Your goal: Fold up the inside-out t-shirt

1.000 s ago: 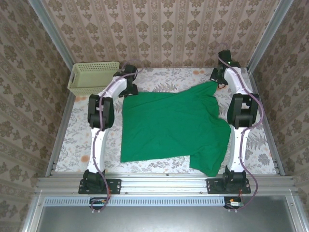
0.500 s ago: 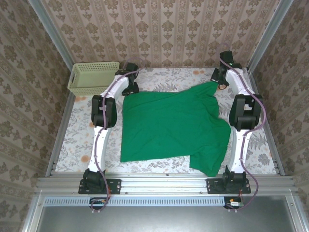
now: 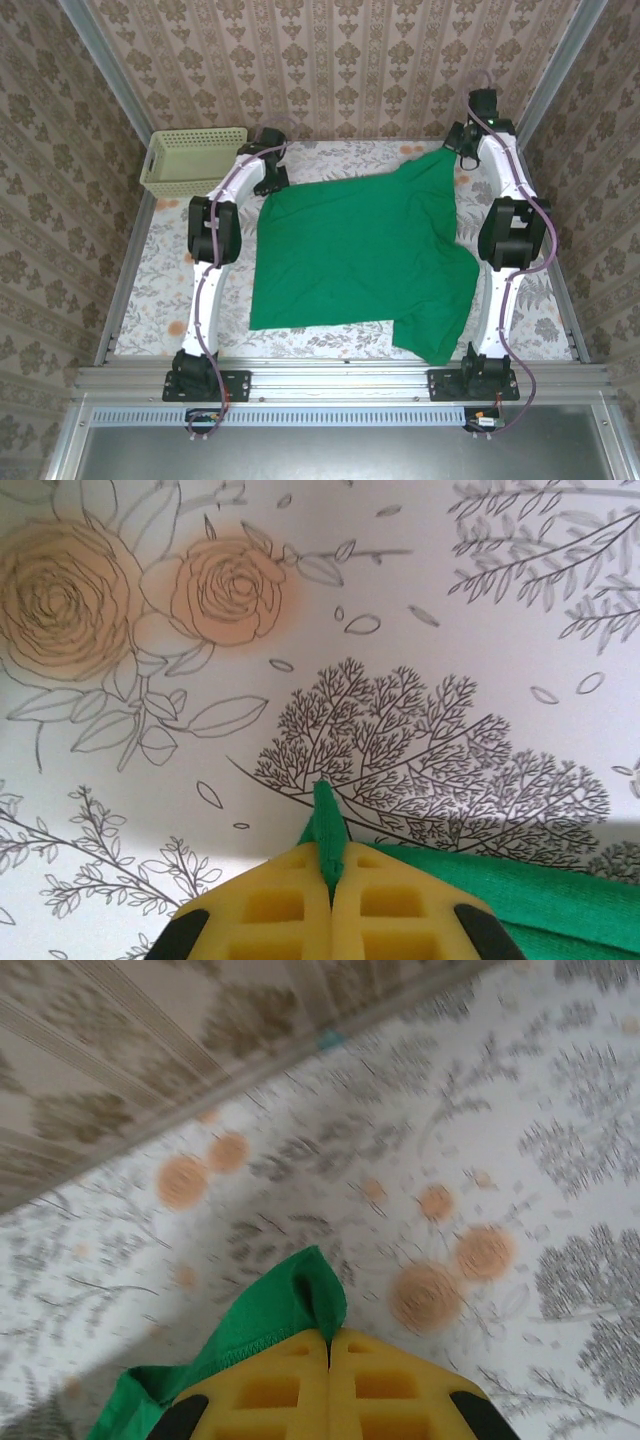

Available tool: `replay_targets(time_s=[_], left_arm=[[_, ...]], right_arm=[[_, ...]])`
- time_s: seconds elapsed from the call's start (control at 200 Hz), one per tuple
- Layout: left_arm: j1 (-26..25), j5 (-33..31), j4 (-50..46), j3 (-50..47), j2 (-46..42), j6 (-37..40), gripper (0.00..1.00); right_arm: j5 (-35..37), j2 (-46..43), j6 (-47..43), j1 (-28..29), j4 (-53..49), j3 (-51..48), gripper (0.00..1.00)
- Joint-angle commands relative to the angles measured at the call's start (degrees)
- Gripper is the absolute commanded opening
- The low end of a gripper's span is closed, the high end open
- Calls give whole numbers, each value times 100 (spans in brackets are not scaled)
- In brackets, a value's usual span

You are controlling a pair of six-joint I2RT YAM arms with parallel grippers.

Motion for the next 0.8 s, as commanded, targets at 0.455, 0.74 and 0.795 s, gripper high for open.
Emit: replay_targets(time_s=[0.455, 0.74, 0.795], left_arm=[[321, -176, 1721, -2320, -2187, 310, 0], [247, 165, 2319, -3507, -2896, 512, 0], [212, 219, 2465, -3774, -3040, 530, 0]], right_arm=[[-112, 637, -576, 385, -793, 1800, 0], [-149, -966, -480, 512, 352, -1030, 0], [-121, -1158, -457, 503, 487, -1404, 0]])
